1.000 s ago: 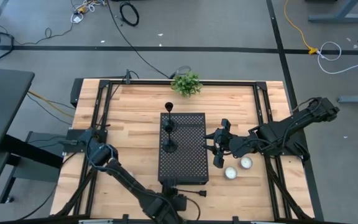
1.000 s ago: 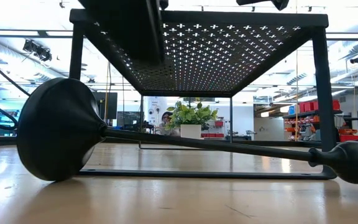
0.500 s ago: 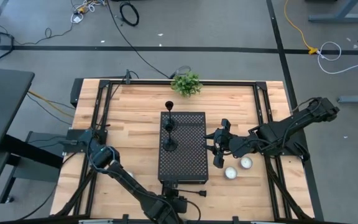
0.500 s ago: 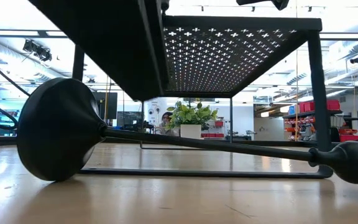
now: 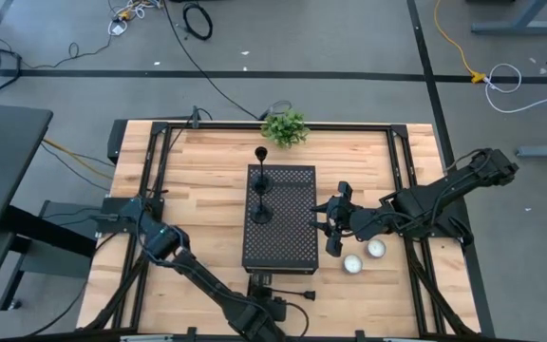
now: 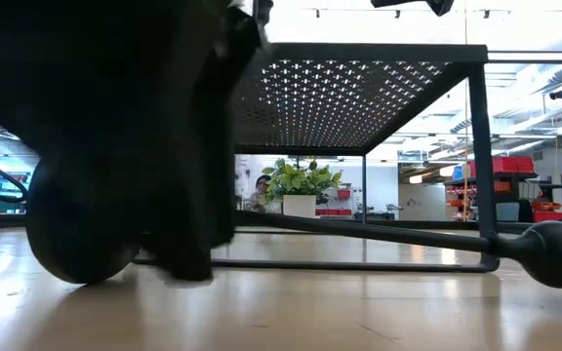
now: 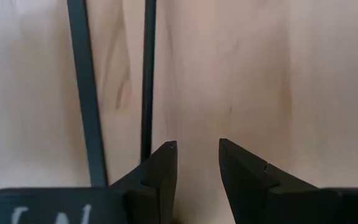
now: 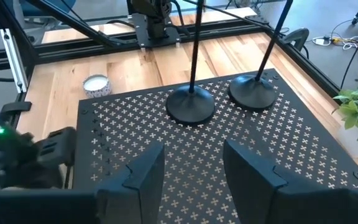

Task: Pick & Place candle stick holders
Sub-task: Put the black candle holder on the shelf aligned with the other black candle holders

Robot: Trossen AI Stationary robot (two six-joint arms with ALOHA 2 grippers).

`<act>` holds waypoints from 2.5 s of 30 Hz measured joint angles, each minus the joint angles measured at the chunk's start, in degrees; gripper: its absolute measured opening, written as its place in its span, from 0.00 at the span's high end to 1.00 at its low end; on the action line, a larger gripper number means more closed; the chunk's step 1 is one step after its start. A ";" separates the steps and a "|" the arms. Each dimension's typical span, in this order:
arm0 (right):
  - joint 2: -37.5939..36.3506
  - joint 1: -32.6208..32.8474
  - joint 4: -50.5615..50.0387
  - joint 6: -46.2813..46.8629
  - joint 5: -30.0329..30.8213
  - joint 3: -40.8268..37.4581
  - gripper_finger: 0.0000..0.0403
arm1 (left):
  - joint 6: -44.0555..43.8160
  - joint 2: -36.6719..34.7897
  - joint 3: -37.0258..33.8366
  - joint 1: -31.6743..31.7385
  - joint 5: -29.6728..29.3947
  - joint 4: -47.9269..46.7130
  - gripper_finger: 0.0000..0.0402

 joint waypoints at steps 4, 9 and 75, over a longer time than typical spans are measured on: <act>0.02 -0.01 -0.05 0.01 0.00 0.00 0.59 | 0.11 -0.17 0.38 0.13 0.11 0.76 0.70; 0.02 0.00 -0.21 0.01 -0.01 0.00 0.59 | 0.13 -0.09 0.38 0.08 -0.83 1.27 0.70; 0.02 0.02 -0.92 1.08 -0.13 0.00 0.59 | 2.77 4.41 1.91 1.42 -9.89 -4.67 0.96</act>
